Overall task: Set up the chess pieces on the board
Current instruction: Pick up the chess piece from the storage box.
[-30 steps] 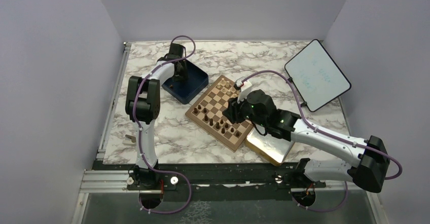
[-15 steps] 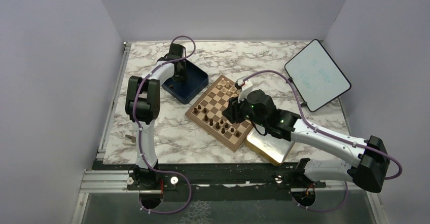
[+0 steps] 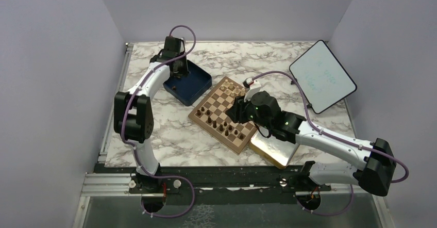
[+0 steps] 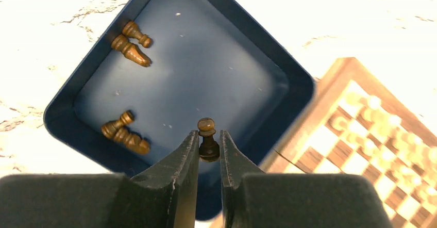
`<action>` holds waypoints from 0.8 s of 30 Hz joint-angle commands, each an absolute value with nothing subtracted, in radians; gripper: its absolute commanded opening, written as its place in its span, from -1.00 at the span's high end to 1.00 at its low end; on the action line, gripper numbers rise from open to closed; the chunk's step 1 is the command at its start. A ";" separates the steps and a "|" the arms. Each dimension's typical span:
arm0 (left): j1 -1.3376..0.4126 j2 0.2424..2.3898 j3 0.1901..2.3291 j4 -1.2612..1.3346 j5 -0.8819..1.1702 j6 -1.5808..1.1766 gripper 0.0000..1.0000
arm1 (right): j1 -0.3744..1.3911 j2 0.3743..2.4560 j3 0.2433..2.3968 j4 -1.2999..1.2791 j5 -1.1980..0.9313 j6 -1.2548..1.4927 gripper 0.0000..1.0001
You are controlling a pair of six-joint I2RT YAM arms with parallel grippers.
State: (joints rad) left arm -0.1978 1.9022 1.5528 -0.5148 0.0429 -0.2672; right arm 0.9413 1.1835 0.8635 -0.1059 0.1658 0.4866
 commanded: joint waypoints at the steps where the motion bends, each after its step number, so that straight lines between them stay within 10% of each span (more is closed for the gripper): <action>1: -0.235 1.738 1.483 -0.512 0.110 -0.224 0.68 | 0.936 1.162 0.892 -0.060 0.211 0.526 0.19; 24: -0.406 1.112 0.930 -0.326 0.413 -0.140 0.67 | 0.603 1.274 0.985 -0.030 -0.388 0.675 0.18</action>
